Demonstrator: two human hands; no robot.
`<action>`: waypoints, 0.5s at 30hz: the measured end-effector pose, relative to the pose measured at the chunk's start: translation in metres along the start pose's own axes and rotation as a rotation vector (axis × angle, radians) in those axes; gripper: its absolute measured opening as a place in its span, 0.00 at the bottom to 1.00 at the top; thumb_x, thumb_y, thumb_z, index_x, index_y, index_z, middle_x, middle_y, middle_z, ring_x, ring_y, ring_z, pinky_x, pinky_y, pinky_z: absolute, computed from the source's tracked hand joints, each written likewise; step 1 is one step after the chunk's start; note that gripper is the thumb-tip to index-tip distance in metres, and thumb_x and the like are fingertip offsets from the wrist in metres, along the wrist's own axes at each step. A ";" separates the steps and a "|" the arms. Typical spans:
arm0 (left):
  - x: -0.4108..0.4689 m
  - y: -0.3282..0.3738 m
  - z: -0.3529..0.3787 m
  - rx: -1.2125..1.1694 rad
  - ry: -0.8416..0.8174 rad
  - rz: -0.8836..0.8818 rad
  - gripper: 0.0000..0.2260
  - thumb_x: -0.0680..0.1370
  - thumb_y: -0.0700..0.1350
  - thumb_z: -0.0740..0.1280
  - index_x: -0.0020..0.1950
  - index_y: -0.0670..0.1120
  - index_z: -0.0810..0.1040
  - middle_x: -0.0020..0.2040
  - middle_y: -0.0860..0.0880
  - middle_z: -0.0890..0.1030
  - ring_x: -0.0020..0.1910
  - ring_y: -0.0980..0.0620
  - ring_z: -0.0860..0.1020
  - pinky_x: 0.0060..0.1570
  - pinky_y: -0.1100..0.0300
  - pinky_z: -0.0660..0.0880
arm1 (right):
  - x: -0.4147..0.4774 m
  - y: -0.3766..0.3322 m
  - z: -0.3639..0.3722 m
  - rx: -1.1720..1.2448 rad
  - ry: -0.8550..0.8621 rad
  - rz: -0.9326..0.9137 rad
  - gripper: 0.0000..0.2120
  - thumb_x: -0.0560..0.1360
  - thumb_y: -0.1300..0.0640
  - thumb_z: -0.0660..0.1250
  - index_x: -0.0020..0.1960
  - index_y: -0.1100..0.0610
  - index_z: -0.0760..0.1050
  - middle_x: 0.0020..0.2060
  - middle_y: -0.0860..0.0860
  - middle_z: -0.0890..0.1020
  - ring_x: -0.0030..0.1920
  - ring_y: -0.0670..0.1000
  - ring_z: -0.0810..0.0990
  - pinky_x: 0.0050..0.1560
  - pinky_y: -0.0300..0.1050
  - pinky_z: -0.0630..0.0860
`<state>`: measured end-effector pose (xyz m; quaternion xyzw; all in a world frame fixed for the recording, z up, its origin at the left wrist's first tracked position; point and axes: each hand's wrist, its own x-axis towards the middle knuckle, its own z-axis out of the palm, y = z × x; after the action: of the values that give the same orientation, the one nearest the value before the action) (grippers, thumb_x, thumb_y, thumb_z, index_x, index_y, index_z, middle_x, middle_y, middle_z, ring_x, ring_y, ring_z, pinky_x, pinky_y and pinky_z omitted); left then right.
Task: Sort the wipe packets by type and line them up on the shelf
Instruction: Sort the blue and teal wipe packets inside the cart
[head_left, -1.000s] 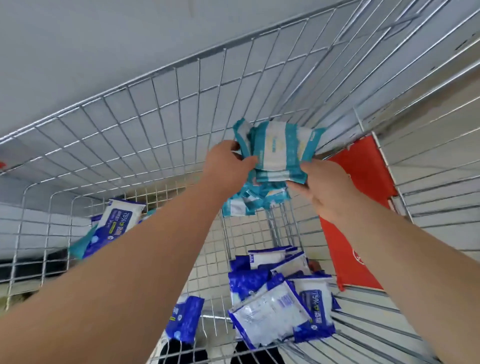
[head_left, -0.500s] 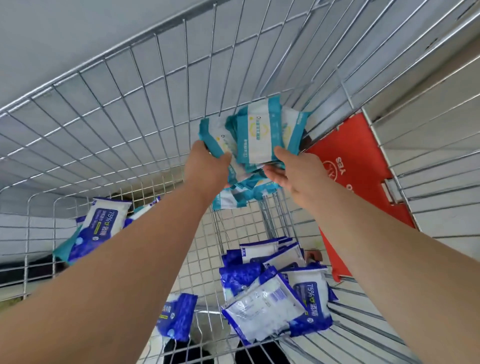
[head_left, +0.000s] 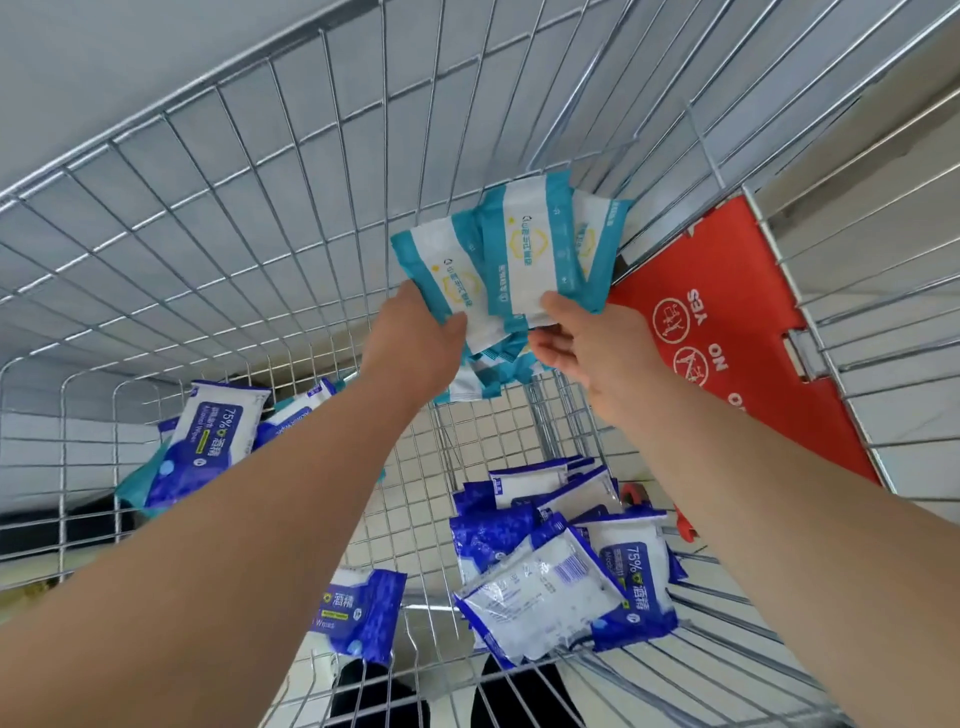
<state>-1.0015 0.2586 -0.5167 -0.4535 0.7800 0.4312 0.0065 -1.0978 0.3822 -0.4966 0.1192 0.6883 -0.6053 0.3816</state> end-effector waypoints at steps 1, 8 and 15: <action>-0.001 -0.003 -0.001 0.015 0.011 0.004 0.11 0.78 0.47 0.64 0.58 0.44 0.72 0.52 0.49 0.80 0.44 0.49 0.77 0.35 0.59 0.71 | -0.001 0.001 -0.001 -0.011 0.006 0.009 0.05 0.75 0.59 0.69 0.48 0.59 0.76 0.41 0.56 0.82 0.38 0.51 0.81 0.39 0.42 0.82; -0.020 -0.013 -0.019 0.184 0.005 0.043 0.18 0.79 0.52 0.62 0.66 0.43 0.71 0.56 0.47 0.78 0.51 0.48 0.75 0.47 0.57 0.69 | -0.029 0.024 0.005 -0.289 -0.058 0.070 0.09 0.74 0.55 0.70 0.46 0.61 0.77 0.45 0.63 0.83 0.42 0.57 0.82 0.52 0.52 0.81; -0.063 -0.103 -0.097 0.650 -0.079 0.017 0.17 0.80 0.54 0.59 0.68 0.52 0.70 0.62 0.50 0.75 0.60 0.46 0.75 0.55 0.50 0.74 | -0.048 0.077 0.061 -0.939 -0.361 -0.280 0.13 0.76 0.56 0.66 0.60 0.57 0.77 0.55 0.49 0.81 0.54 0.47 0.79 0.55 0.41 0.74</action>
<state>-0.8537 0.2145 -0.4996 -0.4042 0.8796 0.1769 0.1778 -0.9933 0.3582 -0.5201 -0.2642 0.8183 -0.2877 0.4218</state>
